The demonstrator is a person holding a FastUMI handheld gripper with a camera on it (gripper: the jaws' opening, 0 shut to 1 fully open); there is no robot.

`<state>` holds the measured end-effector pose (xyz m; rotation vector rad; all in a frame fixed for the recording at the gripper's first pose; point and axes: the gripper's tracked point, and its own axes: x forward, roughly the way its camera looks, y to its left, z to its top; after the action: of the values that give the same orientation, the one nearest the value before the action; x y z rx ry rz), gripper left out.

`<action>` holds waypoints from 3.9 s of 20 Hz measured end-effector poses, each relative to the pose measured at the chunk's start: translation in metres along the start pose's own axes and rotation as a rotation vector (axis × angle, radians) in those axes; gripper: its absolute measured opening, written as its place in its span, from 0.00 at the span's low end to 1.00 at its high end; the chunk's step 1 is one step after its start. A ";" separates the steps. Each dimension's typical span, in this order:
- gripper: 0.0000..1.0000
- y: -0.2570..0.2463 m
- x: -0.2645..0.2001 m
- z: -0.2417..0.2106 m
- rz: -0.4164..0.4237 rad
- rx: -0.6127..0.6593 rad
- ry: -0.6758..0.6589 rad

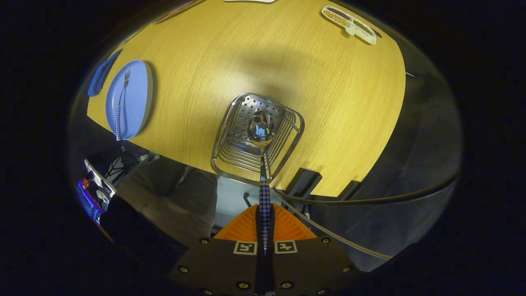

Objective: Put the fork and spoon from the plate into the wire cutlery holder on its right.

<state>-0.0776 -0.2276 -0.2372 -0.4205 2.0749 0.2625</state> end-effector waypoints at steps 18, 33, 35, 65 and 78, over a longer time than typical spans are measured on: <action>0.97 0.016 -0.054 -0.028 -0.036 0.181 -0.293; 0.97 0.096 -0.031 -0.075 0.015 0.412 -0.464; 0.98 0.117 -0.025 -0.070 0.028 0.383 -0.453; 0.98 0.313 -0.029 0.102 0.137 0.116 -0.792; 0.79 0.326 0.006 0.138 0.109 0.110 -0.716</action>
<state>-0.1018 0.1187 -0.3072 -0.1132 1.3995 0.3074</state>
